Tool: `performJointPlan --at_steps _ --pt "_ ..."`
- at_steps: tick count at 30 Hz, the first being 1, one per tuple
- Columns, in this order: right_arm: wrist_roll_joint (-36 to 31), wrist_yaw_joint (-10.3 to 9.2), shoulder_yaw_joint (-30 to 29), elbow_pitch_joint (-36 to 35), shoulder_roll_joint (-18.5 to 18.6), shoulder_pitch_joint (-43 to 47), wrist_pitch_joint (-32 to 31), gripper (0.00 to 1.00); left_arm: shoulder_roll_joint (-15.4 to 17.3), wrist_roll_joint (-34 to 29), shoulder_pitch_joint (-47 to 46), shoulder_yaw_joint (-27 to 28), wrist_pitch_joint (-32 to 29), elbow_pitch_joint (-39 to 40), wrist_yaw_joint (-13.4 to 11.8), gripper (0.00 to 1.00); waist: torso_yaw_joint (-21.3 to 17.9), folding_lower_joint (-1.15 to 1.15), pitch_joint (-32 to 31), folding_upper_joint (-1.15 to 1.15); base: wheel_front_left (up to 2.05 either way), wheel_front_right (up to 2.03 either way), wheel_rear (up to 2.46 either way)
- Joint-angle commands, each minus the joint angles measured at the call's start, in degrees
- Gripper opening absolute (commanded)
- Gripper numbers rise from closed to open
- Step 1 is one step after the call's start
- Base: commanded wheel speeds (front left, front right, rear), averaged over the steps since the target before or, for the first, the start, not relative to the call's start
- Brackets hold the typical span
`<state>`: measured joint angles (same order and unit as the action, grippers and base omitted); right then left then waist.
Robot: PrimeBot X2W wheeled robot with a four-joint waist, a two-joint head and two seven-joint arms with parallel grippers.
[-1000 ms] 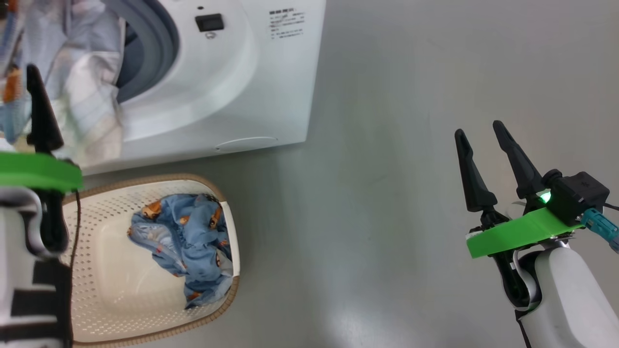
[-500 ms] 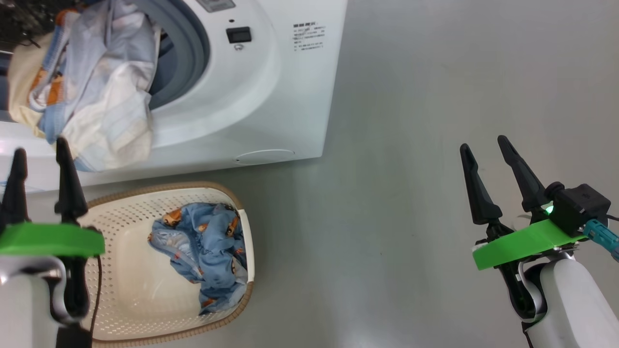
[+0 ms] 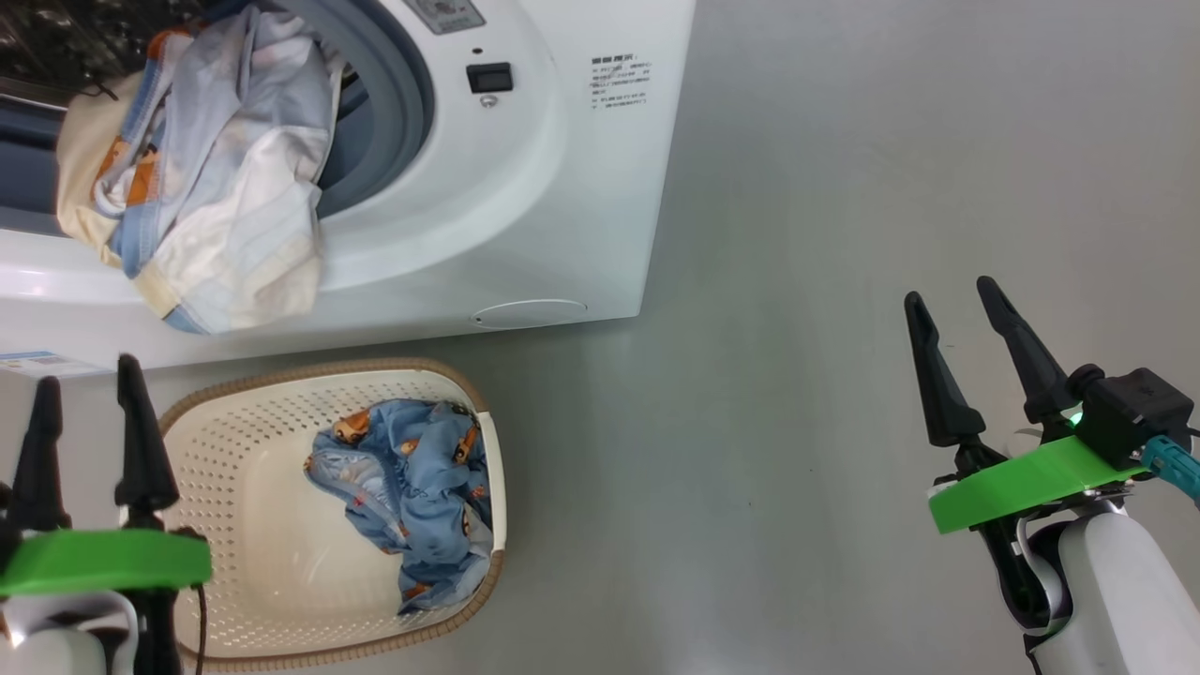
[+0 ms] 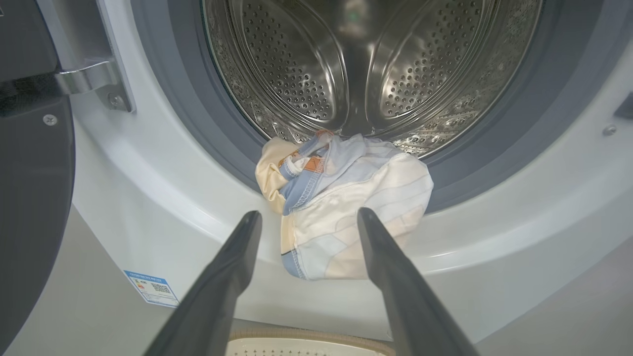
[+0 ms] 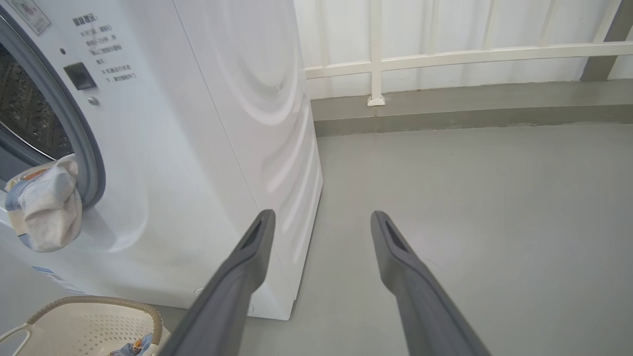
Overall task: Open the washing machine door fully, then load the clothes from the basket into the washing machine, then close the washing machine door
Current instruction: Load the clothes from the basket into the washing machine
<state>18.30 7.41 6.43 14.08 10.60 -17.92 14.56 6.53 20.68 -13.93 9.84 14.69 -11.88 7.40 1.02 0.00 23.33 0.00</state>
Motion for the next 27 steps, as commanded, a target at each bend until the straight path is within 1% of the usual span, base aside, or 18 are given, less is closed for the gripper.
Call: performJointPlan --at_steps 1,7,13,27 --pt "0.36 0.08 1.00 -1.32 0.29 1.23 0.44 1.00 1.50 -1.06 1.53 1.61 0.30 2.32 0.09 1.00 0.08 0.00 -0.03 0.00 0.00 0.00 0.00" --pt "0.30 0.08 1.07 -1.39 0.40 1.13 0.44 1.00 0.98 -1.20 3.86 1.85 0.30 4.76 0.09 1.00 -0.08 0.00 -0.03 0.00 0.00 0.00 0.00" --pt "0.26 0.08 1.17 -1.44 0.49 0.97 0.44 1.00 0.50 -1.15 4.40 2.00 0.30 5.25 0.09 1.00 -0.12 0.00 0.00 0.00 0.00 0.00 0.00" --pt "0.10 0.08 1.25 -1.63 -0.09 0.54 0.44 1.00 0.64 0.10 2.03 0.18 0.30 2.31 0.09 1.00 -0.42 0.00 0.83 0.00 0.00 0.00 0.00"
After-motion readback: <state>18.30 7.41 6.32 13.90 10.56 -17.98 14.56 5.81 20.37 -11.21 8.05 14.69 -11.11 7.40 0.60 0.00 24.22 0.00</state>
